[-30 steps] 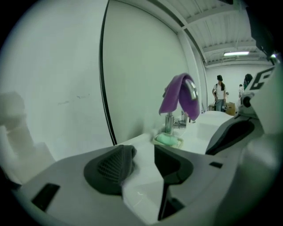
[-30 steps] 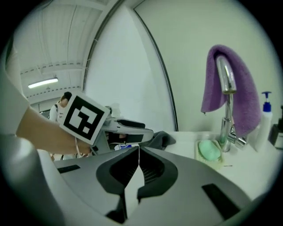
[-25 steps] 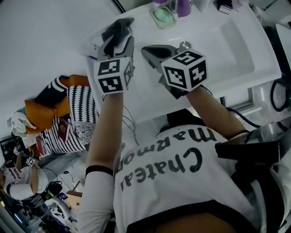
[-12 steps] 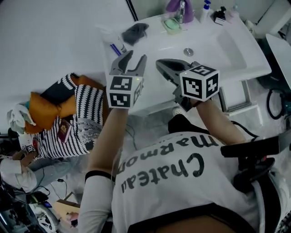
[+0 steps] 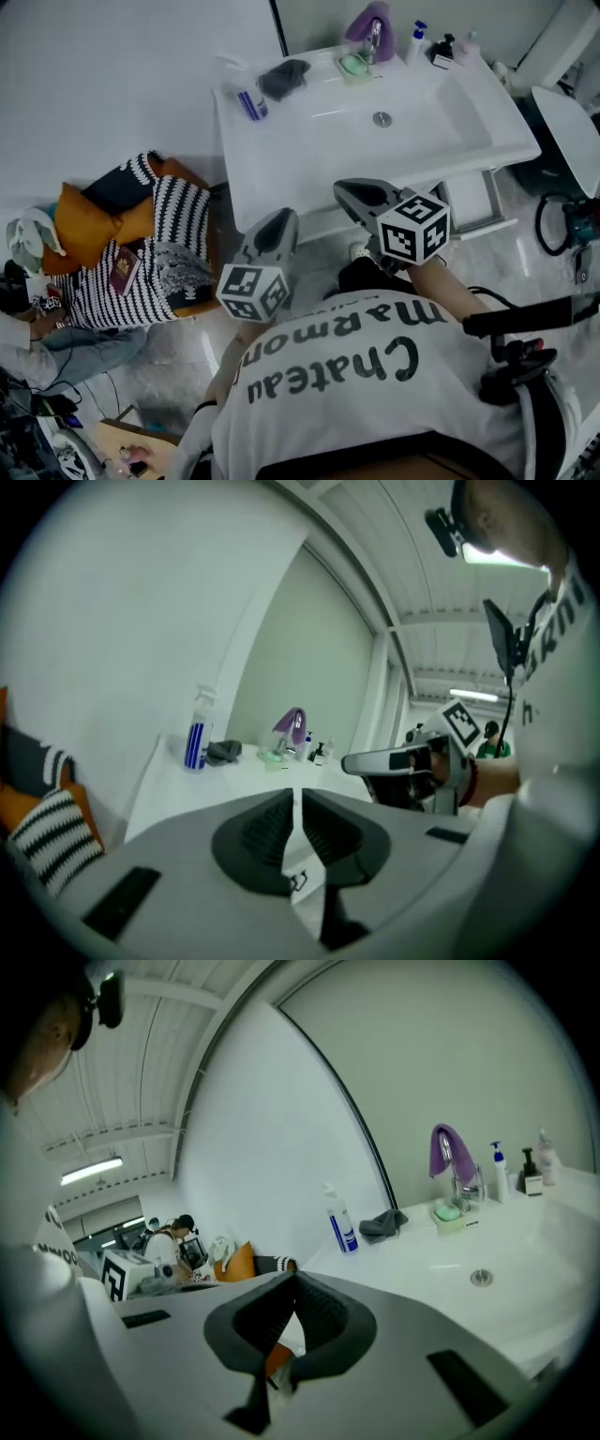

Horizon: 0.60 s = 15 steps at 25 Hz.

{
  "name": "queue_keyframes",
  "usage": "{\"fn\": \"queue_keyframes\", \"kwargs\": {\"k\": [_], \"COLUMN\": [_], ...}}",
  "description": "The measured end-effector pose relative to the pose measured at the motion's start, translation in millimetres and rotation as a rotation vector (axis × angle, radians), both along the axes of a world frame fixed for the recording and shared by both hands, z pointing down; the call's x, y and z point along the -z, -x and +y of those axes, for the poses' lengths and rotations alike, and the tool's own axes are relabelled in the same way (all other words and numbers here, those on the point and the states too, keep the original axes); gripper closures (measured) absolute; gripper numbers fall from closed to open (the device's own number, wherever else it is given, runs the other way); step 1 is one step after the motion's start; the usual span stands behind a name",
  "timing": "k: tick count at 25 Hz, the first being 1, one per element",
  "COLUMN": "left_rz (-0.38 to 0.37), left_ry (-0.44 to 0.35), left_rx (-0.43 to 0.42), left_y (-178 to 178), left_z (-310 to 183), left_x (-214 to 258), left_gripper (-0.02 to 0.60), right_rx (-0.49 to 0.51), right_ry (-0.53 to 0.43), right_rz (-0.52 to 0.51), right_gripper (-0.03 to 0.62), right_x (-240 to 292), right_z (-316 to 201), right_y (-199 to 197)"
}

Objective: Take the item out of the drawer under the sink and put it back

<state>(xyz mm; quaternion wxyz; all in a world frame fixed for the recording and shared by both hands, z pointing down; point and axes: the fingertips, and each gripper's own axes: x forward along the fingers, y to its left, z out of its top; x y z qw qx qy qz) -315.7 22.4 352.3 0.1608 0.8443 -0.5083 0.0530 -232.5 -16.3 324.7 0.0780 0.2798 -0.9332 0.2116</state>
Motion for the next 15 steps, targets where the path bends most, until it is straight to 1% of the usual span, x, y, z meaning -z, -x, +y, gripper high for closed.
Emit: {"fn": "queue_keyframes", "kwargs": {"k": [1,2,6,8,10,13,15], "left_rz": [0.032,0.048,0.040,0.035,0.035,0.049,0.054], "left_ry": [0.007,0.010,0.037,0.034,0.022,0.012,0.004], "left_rx": [0.016,0.032,0.099,0.110,0.100,0.076,0.068], "left_y": [4.2,10.0,35.5,40.5,37.2,22.4,13.8], "left_z": [12.5,22.9,41.1,41.3,41.7,42.9,45.1], "left_x": [-4.3,-8.5,-22.0,-19.1,-15.6,-10.2,-4.7], "left_gripper": [0.548,0.548,0.552,0.552,0.552,0.552,0.552], "right_rx": [-0.009,-0.019,-0.081,-0.101,-0.105,-0.107,-0.092], "right_ry": [0.017,0.027,0.043,0.058,0.068,0.062,0.056], "right_rz": [-0.027,-0.049,-0.084,-0.095,-0.088,-0.067,-0.068], "right_gripper": [0.583,0.583,0.583,0.583,0.583,0.583,0.583], "right_x": [1.8,3.7,5.2,3.0,-0.3,-1.3,2.4], "right_z": [3.4,5.6,3.0,-0.7,-2.8,-3.8,-2.4], "right_y": [-4.5,-9.9,-35.2,-41.8,-46.5,-57.7,-60.6]}}
